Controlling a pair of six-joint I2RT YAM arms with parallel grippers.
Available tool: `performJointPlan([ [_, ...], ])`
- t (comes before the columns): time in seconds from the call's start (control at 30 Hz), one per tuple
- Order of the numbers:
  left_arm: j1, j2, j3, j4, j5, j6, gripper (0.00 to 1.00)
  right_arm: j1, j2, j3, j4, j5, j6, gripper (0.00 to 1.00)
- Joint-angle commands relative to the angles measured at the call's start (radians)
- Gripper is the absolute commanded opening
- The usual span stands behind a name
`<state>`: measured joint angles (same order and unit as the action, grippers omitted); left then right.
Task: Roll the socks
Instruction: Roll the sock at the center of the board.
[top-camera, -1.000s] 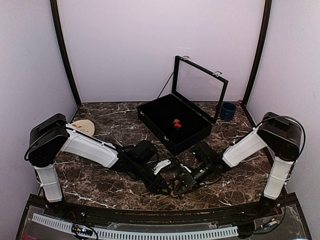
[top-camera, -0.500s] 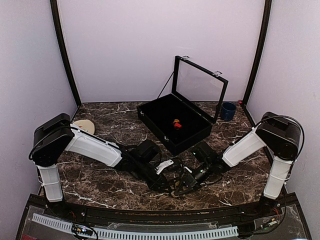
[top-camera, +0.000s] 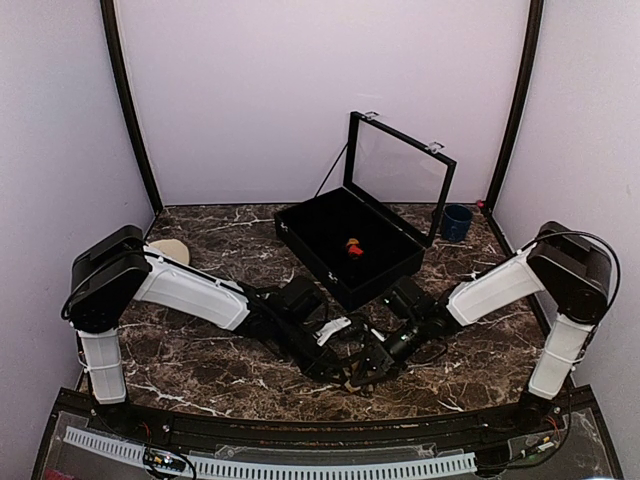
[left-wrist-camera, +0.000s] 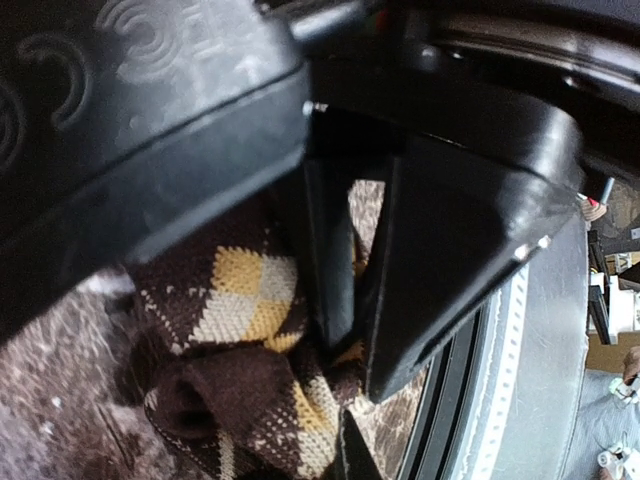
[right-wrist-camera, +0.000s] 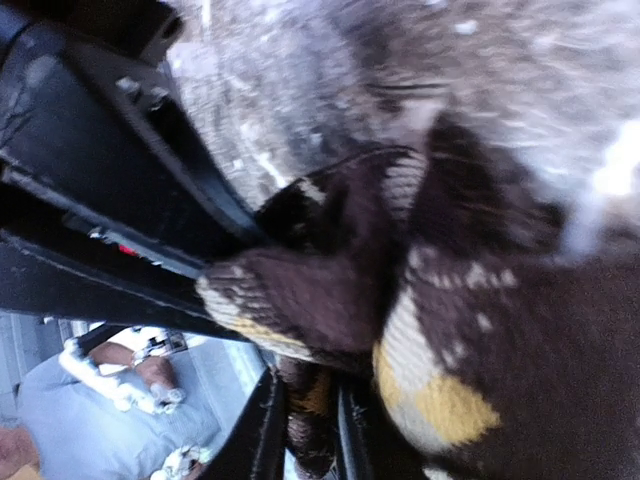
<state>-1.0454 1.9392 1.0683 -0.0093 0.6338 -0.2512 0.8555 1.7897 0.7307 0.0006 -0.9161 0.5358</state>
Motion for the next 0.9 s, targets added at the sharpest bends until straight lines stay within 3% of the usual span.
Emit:
performJointPlan([
  [0.0,-0.008,0.013,0.038,-0.099,-0.025,-0.030,0.00,-0.007,-0.060,0.020,-0.122,0.192,-0.071,0.25],
  [0.1,-0.006,0.023,0.053,-0.130,-0.024,-0.047,0.00,-0.006,-0.083,0.014,-0.145,0.233,-0.080,0.33],
  [0.27,-0.005,0.044,0.082,-0.178,-0.011,-0.050,0.00,-0.006,-0.108,-0.013,-0.132,0.274,-0.050,0.39],
  [0.87,0.013,0.101,0.093,-0.221,0.059,-0.056,0.00,-0.017,-0.188,-0.147,0.039,0.325,0.141,0.46],
])
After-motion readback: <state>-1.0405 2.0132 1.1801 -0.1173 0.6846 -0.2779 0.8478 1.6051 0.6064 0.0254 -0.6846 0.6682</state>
